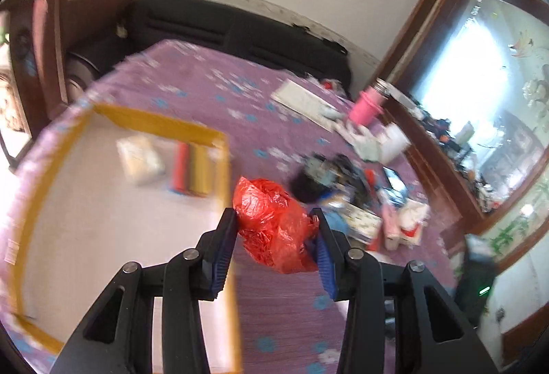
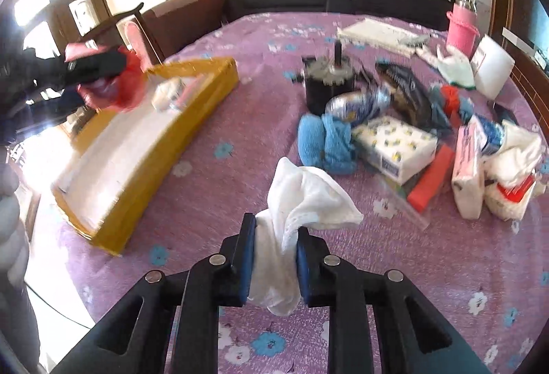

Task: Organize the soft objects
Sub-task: 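Grasp the red plastic bag with the left tool while the right tool grasps the white cloth, then release the red bag into the tray while the right tool drops the cloth there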

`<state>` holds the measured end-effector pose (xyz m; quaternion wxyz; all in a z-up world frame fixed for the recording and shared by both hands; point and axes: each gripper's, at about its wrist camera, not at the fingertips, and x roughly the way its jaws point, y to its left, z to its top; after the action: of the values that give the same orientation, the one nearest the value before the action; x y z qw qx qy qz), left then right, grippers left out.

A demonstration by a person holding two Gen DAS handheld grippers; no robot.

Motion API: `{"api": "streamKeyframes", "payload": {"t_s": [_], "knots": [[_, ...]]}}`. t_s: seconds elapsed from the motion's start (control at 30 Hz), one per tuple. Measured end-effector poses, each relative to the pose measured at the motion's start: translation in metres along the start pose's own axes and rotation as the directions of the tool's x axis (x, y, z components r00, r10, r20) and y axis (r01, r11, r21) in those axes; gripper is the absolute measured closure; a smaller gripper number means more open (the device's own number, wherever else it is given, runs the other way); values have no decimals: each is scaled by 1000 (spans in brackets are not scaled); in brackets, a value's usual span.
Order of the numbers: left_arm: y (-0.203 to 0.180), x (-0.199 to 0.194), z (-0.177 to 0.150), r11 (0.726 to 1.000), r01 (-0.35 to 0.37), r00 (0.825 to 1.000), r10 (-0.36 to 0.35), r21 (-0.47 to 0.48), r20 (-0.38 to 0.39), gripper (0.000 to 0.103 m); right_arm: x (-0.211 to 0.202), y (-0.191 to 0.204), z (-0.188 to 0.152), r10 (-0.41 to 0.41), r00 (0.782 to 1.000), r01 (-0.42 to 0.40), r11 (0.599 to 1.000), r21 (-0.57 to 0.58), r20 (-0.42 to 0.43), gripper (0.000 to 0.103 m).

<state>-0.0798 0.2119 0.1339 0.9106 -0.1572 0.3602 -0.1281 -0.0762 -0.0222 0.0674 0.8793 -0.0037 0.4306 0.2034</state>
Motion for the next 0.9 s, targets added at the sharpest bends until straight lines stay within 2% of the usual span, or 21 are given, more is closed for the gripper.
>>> {"api": "streamKeyframes", "payload": {"t_s": [0.2, 0.33, 0.43, 0.6, 0.7, 0.83, 0.9], "knots": [[54, -8, 31, 988, -156, 988, 156, 0, 16, 61, -5, 18, 41, 74, 997, -74, 997, -21, 22, 80], [92, 10, 50, 979, -204, 979, 203, -27, -15, 61, 5, 50, 71, 109, 994, -107, 992, -68, 27, 80], [113, 32, 58, 973, -228, 973, 225, -39, -56, 61, 24, 75, 88, 147, 989, -146, 985, -92, 0, 80], [146, 73, 68, 966, -251, 961, 242, -59, -131, 61, 66, 119, 106, 183, 980, -192, 971, -140, -76, 80], [169, 93, 73, 963, -258, 956, 242, -82, -165, 61, 94, 141, 110, 179, 976, -198, 966, -169, -126, 80], [192, 107, 74, 959, -243, 956, 211, -143, -205, 60, 125, 155, 114, 162, 973, -191, 965, -178, -168, 80], [199, 103, 72, 957, -220, 964, 184, -187, -192, 56, 141, 158, 117, 158, 970, -189, 967, -170, -183, 79]]}}
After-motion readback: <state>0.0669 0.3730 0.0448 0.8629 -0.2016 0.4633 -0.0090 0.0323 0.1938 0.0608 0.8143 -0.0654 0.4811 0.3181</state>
